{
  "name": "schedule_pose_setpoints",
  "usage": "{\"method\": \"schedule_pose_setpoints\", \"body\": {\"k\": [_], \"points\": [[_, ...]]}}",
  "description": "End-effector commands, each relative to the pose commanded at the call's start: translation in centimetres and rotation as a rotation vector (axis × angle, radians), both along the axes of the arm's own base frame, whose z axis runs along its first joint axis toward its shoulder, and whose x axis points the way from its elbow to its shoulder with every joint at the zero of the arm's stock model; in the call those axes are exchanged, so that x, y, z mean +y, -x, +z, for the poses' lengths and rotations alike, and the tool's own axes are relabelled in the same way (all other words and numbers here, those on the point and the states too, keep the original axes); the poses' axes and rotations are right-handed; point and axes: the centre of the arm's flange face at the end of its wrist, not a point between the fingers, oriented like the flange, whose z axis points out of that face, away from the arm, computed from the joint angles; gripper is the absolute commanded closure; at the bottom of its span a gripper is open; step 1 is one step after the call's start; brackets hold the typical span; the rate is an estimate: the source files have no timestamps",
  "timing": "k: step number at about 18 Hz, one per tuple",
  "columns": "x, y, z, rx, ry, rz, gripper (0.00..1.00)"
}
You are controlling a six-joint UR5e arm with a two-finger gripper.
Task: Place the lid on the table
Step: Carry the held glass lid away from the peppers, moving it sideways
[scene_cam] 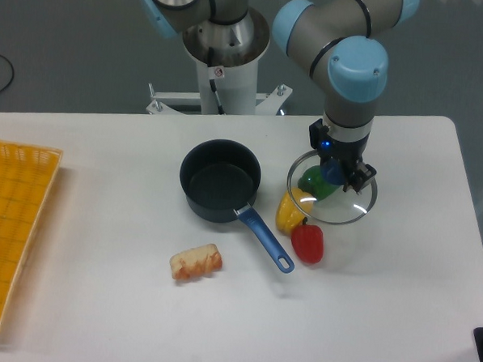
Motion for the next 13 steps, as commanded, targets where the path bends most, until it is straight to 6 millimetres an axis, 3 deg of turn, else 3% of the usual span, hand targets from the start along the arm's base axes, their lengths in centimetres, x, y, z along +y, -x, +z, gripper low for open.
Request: {"method": "schedule_pose_setpoints", "body": {"k": [6,13], "points": [[-0.8,0.6,-0.2,-0.005,0.001,0.017,0.39],[-3.5,3.4,-1.3,-0.017,0.008,0.044,0.39]]}}
